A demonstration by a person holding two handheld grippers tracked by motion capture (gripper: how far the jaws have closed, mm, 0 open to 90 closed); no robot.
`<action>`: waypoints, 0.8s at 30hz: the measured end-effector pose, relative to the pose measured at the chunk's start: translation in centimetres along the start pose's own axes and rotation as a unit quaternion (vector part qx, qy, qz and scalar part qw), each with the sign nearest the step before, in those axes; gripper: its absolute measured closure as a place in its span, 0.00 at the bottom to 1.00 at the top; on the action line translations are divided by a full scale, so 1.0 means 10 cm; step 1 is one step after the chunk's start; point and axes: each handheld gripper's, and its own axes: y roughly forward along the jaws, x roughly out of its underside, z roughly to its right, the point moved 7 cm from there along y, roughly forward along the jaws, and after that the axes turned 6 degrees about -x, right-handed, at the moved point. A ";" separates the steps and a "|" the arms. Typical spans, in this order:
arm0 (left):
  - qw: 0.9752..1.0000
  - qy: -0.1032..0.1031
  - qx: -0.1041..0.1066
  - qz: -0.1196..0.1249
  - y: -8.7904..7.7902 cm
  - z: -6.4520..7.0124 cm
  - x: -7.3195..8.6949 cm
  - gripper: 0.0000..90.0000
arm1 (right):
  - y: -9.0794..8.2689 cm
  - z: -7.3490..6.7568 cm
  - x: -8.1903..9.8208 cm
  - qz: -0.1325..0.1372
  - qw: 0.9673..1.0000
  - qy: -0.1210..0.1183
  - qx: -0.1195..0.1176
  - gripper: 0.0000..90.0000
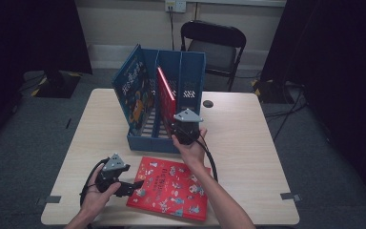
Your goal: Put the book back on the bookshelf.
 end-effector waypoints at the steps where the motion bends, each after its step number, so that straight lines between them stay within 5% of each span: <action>1: 1.000 0.000 0.000 0.000 0.00 0.00 0.00 0.19 | 0.01 0.02 -0.01 -0.003 1.000 -0.001 0.002 0.85; 6: 1.000 0.001 -0.002 0.001 0.00 -0.01 0.00 0.19 | 0.07 0.07 -0.04 -0.008 1.000 -0.011 0.007 0.86; 24: 1.000 0.001 0.003 0.000 0.01 0.01 -0.01 0.19 | 0.34 0.17 -0.18 -0.018 0.999 0.016 0.024 0.85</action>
